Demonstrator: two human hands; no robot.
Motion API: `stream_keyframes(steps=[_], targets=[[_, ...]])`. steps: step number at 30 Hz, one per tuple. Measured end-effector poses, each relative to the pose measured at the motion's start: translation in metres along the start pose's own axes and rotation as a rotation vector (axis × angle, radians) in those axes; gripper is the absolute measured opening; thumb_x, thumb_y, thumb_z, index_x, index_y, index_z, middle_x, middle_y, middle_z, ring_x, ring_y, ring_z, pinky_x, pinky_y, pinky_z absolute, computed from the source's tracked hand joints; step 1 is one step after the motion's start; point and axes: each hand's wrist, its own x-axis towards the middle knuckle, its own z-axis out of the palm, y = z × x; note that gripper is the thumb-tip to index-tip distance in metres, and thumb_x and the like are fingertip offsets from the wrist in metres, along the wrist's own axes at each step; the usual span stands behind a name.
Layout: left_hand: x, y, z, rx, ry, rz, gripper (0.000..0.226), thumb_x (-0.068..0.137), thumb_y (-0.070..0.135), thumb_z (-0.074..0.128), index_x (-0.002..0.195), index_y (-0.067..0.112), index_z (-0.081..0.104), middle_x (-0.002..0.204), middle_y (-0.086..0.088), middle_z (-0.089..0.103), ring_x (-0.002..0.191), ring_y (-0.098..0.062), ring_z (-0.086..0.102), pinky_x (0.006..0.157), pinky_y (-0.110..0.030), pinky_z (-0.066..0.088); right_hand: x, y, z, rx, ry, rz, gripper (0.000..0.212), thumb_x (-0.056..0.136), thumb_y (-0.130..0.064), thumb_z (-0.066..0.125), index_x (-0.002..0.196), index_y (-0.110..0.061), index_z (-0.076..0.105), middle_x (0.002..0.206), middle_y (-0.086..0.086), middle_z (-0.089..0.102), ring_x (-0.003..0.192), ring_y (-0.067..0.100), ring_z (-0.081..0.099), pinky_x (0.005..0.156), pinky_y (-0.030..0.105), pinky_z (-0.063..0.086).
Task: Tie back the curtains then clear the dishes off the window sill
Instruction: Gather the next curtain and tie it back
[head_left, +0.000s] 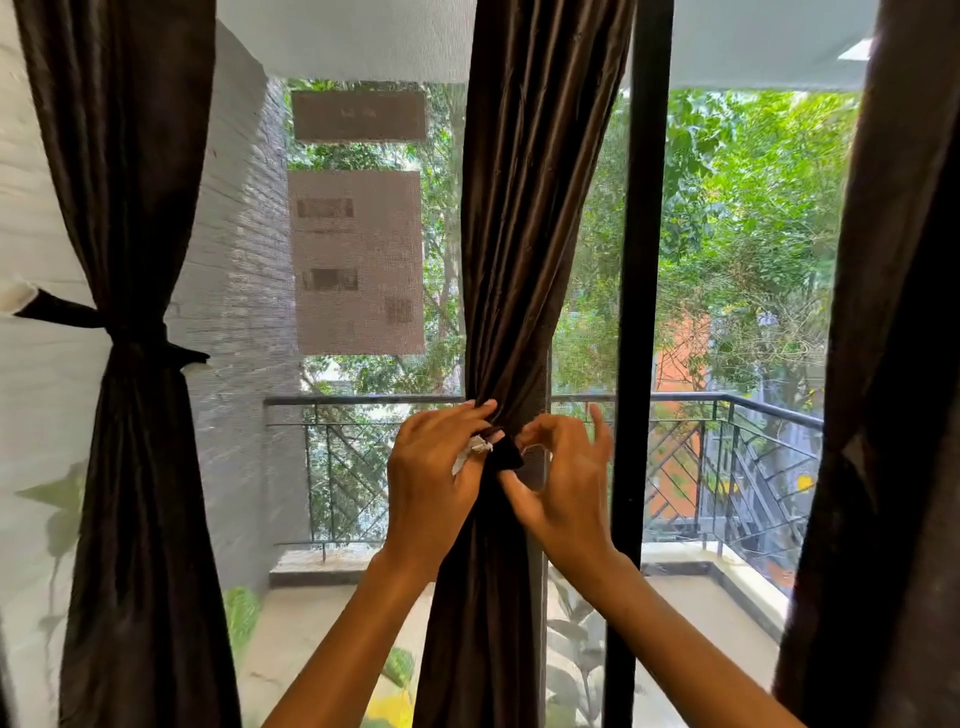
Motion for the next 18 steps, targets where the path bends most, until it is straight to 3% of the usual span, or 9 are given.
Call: stream_keyframes(steps=[6, 10, 15, 18], targets=[[0.009, 0.007, -0.003, -0.039, 0.020, -0.065, 0.025, 0.085, 0.028, 0.061, 0.105, 0.015, 0.072, 0.102, 0.004, 0.071, 0.100, -0.005, 0.059, 0.090, -0.024, 0.041, 0.001, 0.002, 0.000, -0.230, 0.106, -0.176, 0.006, 0.079, -0.017, 0.066, 0.078, -0.011, 0.064, 0.089, -0.007, 0.067, 0.102, 0.016, 0.057, 0.111, 0.055, 0.020], [0.008, 0.009, -0.001, -0.067, 0.031, -0.105, 0.025, 0.086, 0.028, 0.059, 0.104, 0.016, 0.071, 0.101, 0.004, 0.071, 0.098, -0.003, 0.058, 0.088, -0.029, 0.044, 0.001, 0.001, 0.001, -0.226, 0.083, -0.139, 0.014, 0.078, -0.024, 0.068, 0.084, -0.013, 0.063, 0.091, -0.003, 0.067, 0.103, 0.016, 0.056, 0.111, 0.053, 0.020], [0.004, 0.009, -0.001, -0.036, 0.005, -0.080, 0.029, 0.086, 0.030, 0.056, 0.106, 0.015, 0.072, 0.103, 0.002, 0.071, 0.100, -0.003, 0.056, 0.090, -0.025, 0.040, 0.005, -0.001, 0.001, -0.026, -0.057, 0.048, 0.027, 0.079, -0.023, 0.058, 0.103, -0.014, 0.049, 0.095, -0.006, 0.057, 0.095, 0.010, 0.058, 0.116, 0.041, 0.012], [0.007, 0.003, -0.001, -0.035, 0.013, -0.129, 0.024, 0.085, 0.028, 0.060, 0.103, 0.018, 0.073, 0.100, 0.004, 0.073, 0.097, -0.002, 0.058, 0.087, -0.030, 0.042, 0.001, -0.011, 0.002, 0.075, -0.051, 0.121, 0.038, 0.074, -0.022, 0.066, 0.102, -0.019, 0.041, 0.091, -0.011, 0.051, 0.089, 0.000, 0.055, 0.114, 0.040, 0.013]])
